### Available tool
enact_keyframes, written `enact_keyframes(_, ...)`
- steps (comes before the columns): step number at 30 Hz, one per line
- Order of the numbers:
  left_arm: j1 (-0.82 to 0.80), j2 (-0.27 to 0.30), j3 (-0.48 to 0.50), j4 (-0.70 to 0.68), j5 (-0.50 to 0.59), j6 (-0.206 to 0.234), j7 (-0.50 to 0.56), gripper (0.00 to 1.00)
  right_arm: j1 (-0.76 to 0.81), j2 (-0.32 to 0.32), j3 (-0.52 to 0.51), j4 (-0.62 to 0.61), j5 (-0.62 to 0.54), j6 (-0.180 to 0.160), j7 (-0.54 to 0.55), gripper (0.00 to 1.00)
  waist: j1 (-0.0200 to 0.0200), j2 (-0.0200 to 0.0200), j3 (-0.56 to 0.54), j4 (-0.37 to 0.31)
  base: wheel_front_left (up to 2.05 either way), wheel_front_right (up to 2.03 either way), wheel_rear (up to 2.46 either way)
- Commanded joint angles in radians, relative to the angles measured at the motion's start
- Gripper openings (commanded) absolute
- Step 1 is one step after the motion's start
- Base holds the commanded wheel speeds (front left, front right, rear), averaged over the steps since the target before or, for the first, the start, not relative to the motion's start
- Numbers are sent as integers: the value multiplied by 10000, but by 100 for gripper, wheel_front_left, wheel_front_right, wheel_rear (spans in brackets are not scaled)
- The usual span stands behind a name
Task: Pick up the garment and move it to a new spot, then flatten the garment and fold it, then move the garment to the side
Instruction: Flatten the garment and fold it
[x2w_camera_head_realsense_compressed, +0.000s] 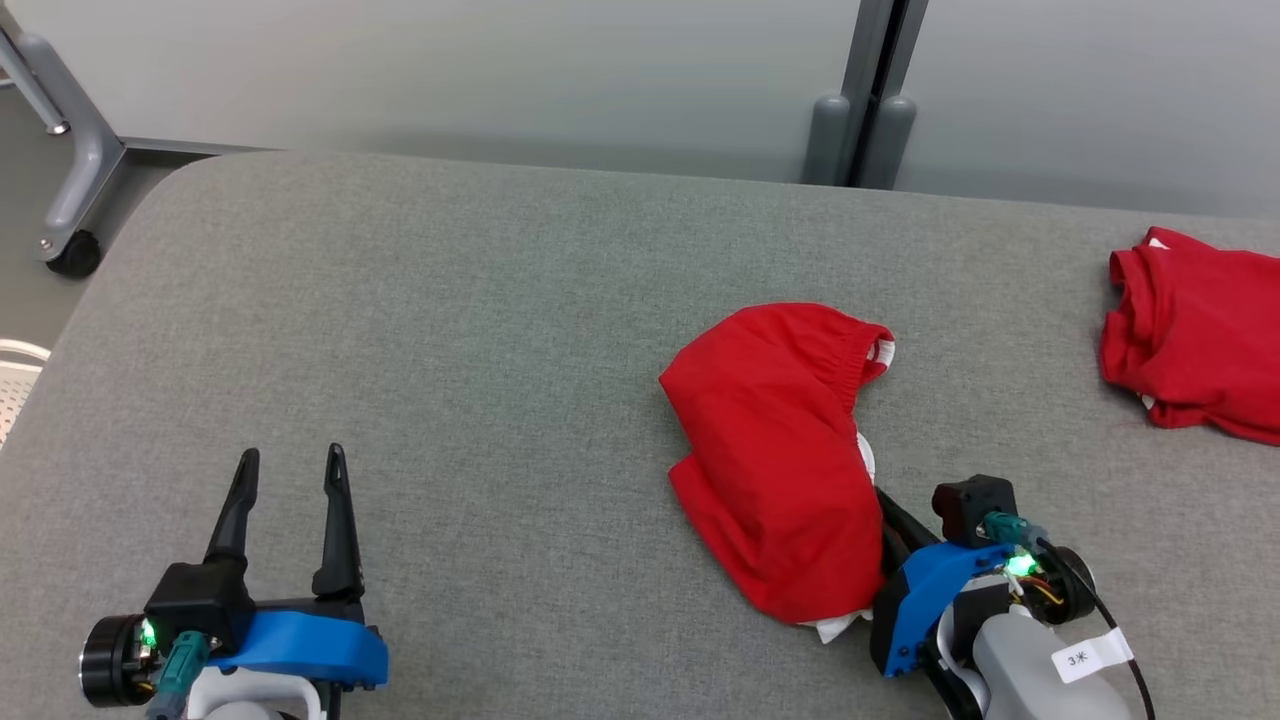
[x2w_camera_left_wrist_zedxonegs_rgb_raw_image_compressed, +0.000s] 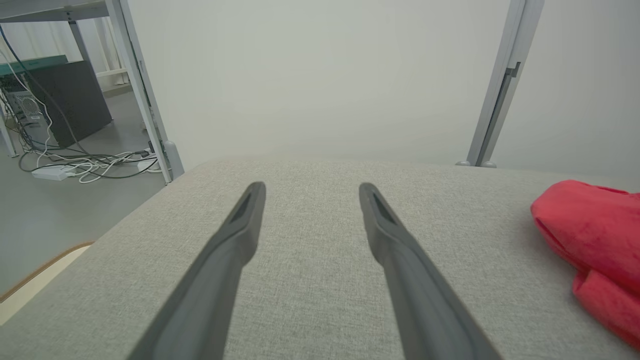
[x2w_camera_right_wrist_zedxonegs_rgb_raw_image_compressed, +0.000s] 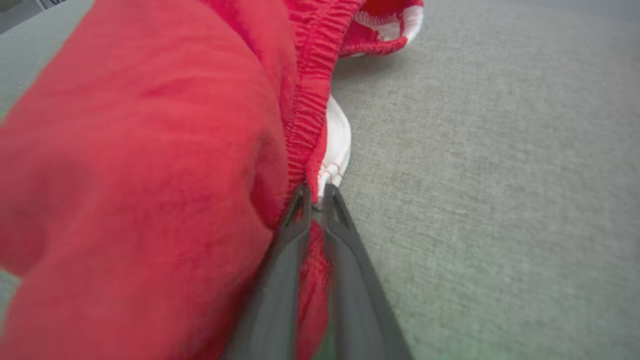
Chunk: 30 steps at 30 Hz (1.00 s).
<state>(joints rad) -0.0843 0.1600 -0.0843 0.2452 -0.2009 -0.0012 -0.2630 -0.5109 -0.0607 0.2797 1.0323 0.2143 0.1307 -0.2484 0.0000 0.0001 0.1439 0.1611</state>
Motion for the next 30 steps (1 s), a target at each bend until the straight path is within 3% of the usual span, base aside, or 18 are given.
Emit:
enact_keyframes(1, 59, 17, 36, 5, 81, -69, -23, 100, -29, -50, -19, 82, 94, 2, -71, 0, 0, -1, -102, -87, 0, 0, 0)
enact_keyframes(6, 170, -30, 161, 38, 119, -137, -23, 100, 252, -489, -478, -241, 443, 3, -179, 0, 0, -1, -389, -305, 0, 0, 0)
enact_keyframes(13, 359, -145, 269, -36, 187, -214, -23, 100, 726, -1456, -1671, -1749, 312, 4, -177, 0, 0, -1, -598, -637, 0, 0, 0)
enact_keyframes(18, 393, -228, 292, -61, 252, -252, -23, 100, 959, -1567, -2011, -2965, 123, 4, -180, 0, 0, -1, -711, -766, 0, 0, 0)
enact_keyframes(23, 416, -289, 280, -29, 298, -322, -23, 100, 1099, -1076, -1365, -3998, 3, 4, -180, 0, 0, -1, -853, -708, 0, 0, 0)
enact_keyframes(30, 424, -403, 300, -22, 335, -421, -23, 100, 1207, -202, 780, -5022, 376, 4, 225, 0, 0, -1, -910, -345, 0, 0, 0)
